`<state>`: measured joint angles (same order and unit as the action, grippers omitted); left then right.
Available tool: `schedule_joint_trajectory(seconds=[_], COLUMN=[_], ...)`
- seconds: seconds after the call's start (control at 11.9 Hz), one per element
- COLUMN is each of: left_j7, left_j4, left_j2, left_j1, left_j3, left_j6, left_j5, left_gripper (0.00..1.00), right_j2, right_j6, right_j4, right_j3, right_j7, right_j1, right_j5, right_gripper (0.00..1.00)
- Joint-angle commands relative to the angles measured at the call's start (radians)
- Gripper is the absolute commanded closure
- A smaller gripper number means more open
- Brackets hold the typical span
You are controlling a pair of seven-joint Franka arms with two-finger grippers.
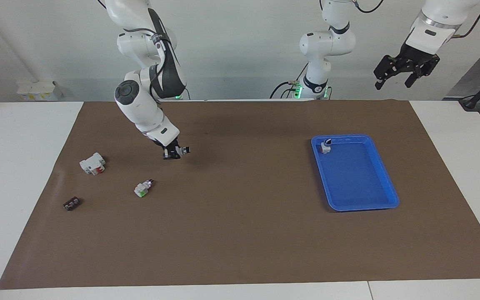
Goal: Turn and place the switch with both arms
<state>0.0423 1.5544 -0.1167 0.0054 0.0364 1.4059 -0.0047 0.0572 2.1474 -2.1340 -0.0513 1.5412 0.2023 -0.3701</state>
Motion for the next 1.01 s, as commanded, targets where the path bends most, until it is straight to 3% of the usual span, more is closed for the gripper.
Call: schedule_joint_trajectory(seconds=[0.0,0.17,0.42,0.76,0.93], left_j7=[-0.007,-0.007,-0.007,-0.004,-0.004], left_j4=[0.030,0.030,0.030,0.030,0.030], left_j2=[-0.026,-0.026,-0.026,-0.026,-0.038], left_j1=[0.008,0.008,0.008,0.008,0.011], left_j3=[0.005,0.003,0.003,0.005,0.003], left_j6=[0.007,0.007,0.007,0.007,-0.030], left_j5=[0.002,0.000,0.000,0.000,0.002], left_gripper=[0.00,0.00,0.00,0.00,0.00], right_j2=[0.016,0.013,0.013,0.015,0.013], right_j6=[-0.020,-0.018,-0.015,0.147,0.160], right_j4=[0.057,0.091,0.169,0.200,0.207], right_j3=[-0.001,-0.001,-0.005,-0.021,-0.022], right_j7=[0.004,-0.044,-0.168,-0.355,-0.423], right_j1=[0.055,0.112,0.213,0.365,0.396], right_j5=[-0.156,-0.251,-0.291,-0.331,-0.331], right_gripper=[1.00,1.00,1.00,1.00,1.00])
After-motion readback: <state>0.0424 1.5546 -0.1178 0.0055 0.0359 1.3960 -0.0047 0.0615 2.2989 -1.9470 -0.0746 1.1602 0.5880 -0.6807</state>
